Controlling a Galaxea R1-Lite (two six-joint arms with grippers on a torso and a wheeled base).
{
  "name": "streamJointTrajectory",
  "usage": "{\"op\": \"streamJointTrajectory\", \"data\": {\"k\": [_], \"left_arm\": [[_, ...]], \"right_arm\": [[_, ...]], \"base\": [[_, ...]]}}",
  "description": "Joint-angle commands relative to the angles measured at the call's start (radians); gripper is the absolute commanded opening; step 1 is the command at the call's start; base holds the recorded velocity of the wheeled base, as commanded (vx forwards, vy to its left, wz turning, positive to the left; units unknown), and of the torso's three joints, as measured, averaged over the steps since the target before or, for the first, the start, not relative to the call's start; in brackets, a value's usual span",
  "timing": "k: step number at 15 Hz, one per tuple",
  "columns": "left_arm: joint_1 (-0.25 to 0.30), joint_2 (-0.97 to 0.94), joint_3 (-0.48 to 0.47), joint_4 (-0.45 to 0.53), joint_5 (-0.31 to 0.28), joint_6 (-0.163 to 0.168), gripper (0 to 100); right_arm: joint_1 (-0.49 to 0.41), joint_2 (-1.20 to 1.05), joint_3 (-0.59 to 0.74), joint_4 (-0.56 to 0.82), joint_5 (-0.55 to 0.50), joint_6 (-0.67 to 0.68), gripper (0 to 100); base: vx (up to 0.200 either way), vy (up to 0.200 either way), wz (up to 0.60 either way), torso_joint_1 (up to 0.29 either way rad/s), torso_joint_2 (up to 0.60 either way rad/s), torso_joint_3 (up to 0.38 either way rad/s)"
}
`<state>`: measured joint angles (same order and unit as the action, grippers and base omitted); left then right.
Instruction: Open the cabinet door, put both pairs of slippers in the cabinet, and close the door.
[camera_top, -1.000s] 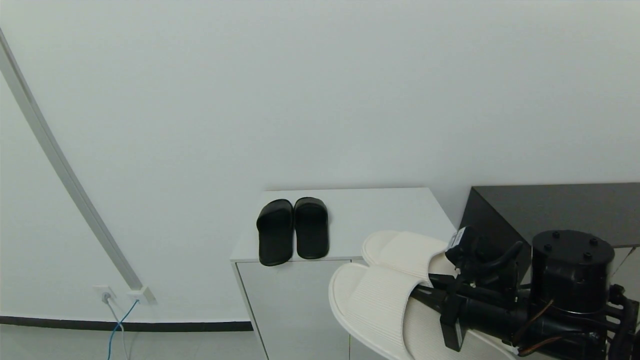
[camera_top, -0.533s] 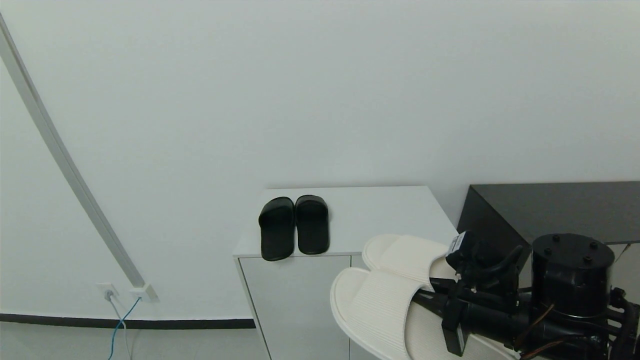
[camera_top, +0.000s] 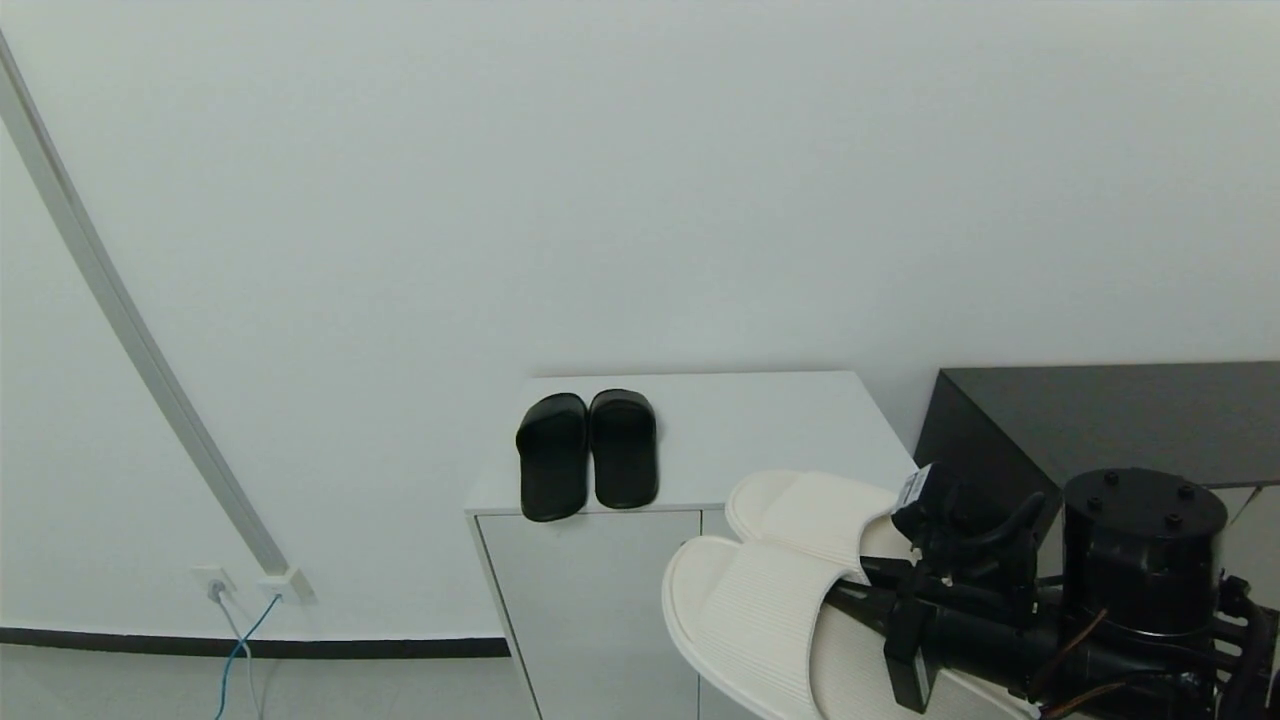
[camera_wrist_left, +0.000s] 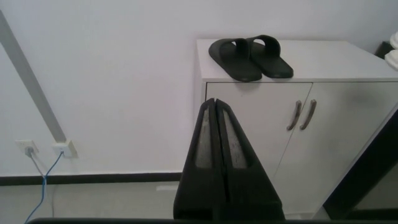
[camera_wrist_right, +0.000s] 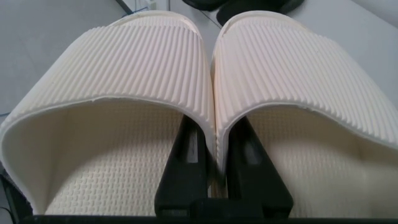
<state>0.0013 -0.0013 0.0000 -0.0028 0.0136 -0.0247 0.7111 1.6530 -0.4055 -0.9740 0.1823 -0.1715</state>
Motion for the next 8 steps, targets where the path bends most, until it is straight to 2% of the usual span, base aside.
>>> {"op": "streamJointTrajectory", "data": {"k": [1,8], "left_arm": [[0.0,0.001,0.0,0.001,0.0,-0.001,100],[0.0,0.001,0.0,0.0,0.002,0.002,100]], "right_arm": [[0.004,0.005,0.001,0.0,0.0,-0.002,0],[0.005,0.011,0.005,0.0,0.0,-0.002,0]], "base": [[0.0,0.0,0.0,-0.134,0.31,0.154],[0.0,0.0,0.0,-0.148,0.34,0.184]]}}
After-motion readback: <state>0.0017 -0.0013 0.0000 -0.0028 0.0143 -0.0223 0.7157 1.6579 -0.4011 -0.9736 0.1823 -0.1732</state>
